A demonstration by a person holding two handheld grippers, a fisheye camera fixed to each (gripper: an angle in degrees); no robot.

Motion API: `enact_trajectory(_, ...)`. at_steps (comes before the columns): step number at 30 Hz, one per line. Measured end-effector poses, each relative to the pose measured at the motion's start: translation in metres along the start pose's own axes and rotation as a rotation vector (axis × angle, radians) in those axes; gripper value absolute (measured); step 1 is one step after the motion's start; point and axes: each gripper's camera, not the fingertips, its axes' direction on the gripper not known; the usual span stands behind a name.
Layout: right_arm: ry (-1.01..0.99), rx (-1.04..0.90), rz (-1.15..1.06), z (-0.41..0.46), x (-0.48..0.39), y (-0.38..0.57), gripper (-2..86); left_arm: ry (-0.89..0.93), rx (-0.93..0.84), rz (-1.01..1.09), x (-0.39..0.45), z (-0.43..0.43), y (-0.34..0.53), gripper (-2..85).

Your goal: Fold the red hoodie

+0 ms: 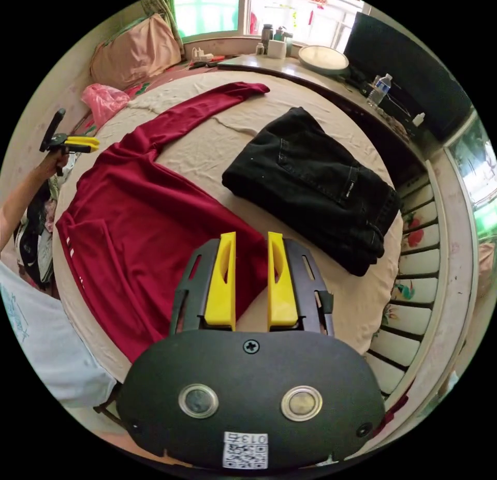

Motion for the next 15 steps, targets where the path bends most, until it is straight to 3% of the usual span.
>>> enact_trajectory(6,-0.065,-0.188,-0.153,0.046,0.005,-0.043,9.5,-0.012,-0.163,0.071,0.000,0.050,-0.056,9.2)
enact_trajectory(9,-0.081,-0.266,-0.203,0.066,-0.003,-0.056,7.3,-0.072,-0.166,0.066,-0.001,0.053,-0.059,3.8)
enact_trajectory(15,0.081,-0.232,-0.327,0.044,-0.046,-0.062,3.4,-0.051,0.005,0.091,0.000,0.018,-0.045,0.4)
